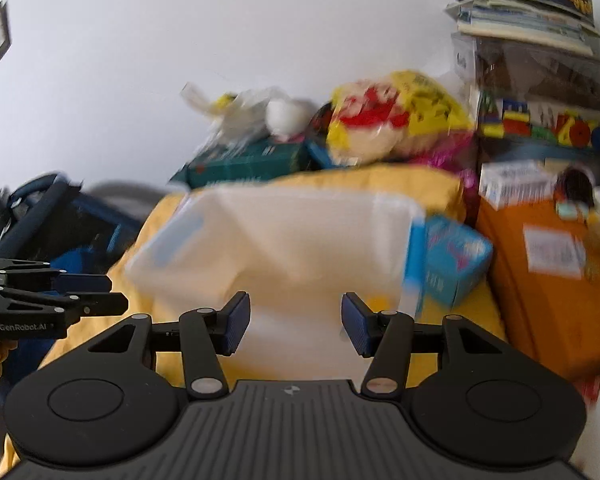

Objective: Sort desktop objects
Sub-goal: 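Carry the yellow brick and red brick into the bin and release both, then grasp the black car with the right gripper while left grasps brown block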

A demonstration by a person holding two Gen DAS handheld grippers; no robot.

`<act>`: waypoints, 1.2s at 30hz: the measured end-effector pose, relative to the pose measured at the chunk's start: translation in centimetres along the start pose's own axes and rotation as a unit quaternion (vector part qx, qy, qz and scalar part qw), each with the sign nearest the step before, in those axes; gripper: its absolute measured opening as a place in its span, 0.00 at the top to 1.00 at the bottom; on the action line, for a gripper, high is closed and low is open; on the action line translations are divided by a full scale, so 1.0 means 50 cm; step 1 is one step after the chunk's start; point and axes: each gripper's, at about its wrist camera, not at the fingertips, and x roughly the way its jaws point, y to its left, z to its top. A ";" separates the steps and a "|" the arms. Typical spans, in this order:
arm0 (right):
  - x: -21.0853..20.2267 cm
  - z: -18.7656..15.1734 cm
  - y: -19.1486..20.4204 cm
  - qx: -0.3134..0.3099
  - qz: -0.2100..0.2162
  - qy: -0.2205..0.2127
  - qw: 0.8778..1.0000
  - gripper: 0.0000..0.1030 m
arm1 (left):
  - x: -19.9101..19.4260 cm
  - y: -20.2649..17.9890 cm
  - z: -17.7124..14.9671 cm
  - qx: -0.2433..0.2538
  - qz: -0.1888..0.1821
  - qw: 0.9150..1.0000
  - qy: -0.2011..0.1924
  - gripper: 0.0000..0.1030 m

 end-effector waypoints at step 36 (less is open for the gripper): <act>0.044 -0.244 0.079 -0.060 0.030 0.104 0.992 0.33 | 0.044 -0.036 -0.183 -0.029 -0.015 0.997 0.068 0.59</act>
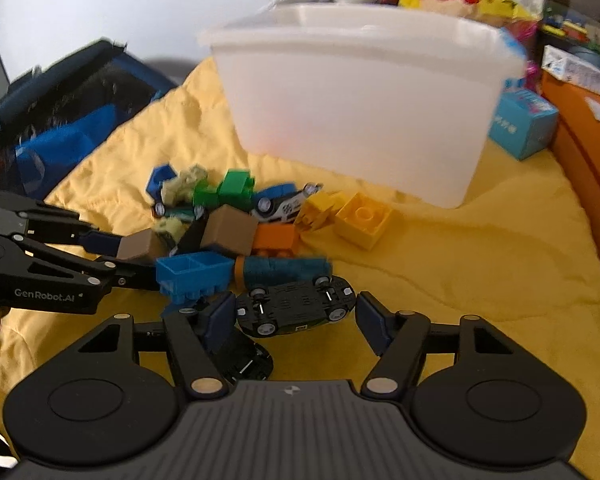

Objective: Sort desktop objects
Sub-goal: 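Grasp the black car with the right gripper while left grasps brown block, then carry the black car and brown block into the bin and release both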

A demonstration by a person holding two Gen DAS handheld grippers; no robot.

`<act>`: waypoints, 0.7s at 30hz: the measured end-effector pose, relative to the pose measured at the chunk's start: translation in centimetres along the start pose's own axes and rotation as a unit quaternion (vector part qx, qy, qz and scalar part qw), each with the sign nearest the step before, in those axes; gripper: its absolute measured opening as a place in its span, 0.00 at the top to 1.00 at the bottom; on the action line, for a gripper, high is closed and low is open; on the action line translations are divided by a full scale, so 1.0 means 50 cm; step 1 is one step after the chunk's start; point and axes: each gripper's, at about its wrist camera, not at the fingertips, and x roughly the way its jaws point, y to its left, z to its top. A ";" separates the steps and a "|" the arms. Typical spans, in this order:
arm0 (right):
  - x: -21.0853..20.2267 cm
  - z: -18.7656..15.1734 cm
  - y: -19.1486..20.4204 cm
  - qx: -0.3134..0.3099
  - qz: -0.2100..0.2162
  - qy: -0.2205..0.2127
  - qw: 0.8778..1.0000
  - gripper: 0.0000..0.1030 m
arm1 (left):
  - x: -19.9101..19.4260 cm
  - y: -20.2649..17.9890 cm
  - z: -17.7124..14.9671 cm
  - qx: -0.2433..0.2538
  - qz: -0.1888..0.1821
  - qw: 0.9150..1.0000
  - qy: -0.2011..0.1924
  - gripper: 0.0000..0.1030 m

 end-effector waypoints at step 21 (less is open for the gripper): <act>-0.140 0.103 -0.062 0.068 -0.030 -0.127 0.989 0.33 | -0.106 -0.027 0.176 -0.013 -0.022 0.995 -0.098 0.59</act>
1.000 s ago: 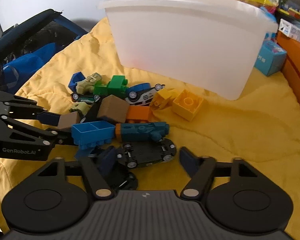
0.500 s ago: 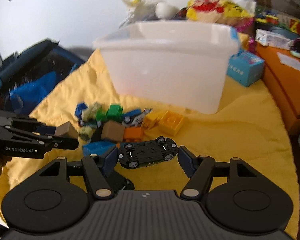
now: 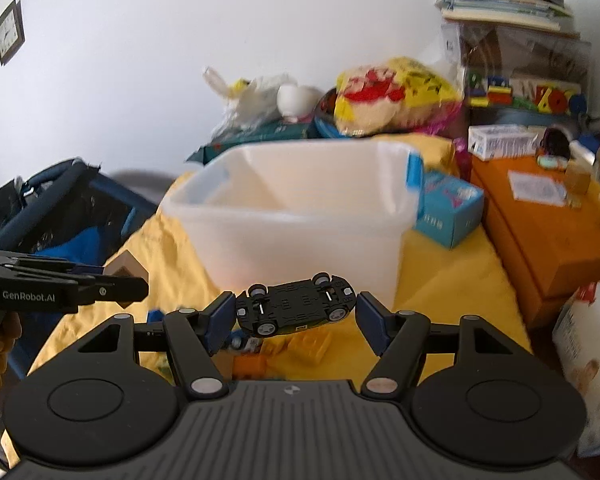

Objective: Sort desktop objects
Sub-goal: 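Carry the black car and brown block into the bin and release both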

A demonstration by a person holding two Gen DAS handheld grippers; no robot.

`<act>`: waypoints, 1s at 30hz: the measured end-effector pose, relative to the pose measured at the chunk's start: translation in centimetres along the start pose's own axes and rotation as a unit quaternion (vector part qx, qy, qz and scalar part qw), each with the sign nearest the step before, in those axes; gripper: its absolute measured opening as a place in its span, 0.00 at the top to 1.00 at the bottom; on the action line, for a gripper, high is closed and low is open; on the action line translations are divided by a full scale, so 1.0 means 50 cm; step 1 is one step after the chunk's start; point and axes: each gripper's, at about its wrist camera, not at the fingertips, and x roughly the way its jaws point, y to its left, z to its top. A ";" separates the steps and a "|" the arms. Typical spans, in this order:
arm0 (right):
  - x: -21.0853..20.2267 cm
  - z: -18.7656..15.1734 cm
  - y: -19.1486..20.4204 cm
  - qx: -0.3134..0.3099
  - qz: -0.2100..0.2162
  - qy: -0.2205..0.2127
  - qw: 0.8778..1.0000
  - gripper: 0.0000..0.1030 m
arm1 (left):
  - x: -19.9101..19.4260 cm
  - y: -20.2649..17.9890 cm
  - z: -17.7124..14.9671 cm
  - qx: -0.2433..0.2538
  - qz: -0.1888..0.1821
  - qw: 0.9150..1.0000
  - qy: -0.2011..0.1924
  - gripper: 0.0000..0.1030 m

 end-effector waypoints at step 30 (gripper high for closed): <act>0.076 0.207 -0.081 0.007 -0.016 -0.021 1.000 0.33 | 0.101 0.019 0.244 0.008 0.020 1.000 -0.017 0.59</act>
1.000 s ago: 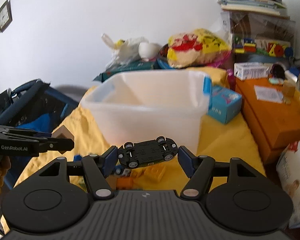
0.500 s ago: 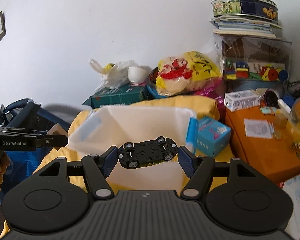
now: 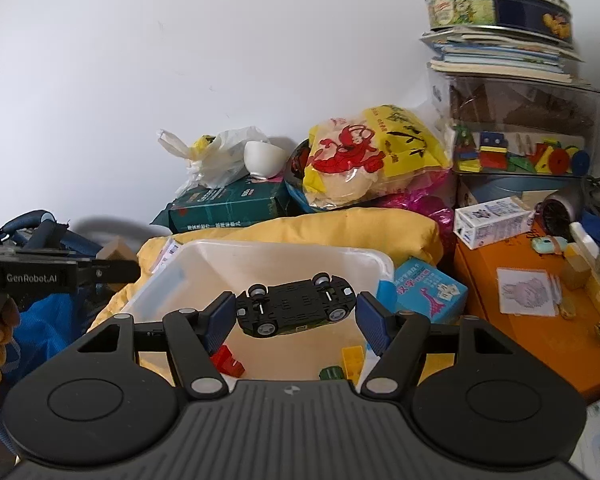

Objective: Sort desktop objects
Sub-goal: 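Carry the black car and brown block into the bin and release both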

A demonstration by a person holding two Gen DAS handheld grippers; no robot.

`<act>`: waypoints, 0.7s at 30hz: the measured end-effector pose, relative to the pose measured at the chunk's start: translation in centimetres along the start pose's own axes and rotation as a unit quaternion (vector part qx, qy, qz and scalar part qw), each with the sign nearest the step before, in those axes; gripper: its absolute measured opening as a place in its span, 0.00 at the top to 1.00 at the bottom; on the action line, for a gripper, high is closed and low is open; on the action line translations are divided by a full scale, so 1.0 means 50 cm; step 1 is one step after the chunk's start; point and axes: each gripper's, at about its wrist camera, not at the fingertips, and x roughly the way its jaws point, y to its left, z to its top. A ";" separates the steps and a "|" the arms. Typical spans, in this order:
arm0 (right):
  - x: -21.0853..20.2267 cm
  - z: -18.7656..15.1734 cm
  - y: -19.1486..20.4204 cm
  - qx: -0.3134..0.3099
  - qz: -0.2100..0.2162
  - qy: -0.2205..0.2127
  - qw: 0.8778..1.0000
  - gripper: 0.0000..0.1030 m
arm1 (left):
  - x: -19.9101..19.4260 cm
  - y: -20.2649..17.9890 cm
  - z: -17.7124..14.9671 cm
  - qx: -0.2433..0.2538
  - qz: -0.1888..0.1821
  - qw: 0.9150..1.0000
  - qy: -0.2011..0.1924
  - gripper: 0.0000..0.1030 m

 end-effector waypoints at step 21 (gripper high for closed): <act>0.101 -0.004 -0.016 -0.008 -0.016 0.059 0.998 0.21 | 0.043 0.029 -0.032 0.010 0.031 0.999 0.042 0.52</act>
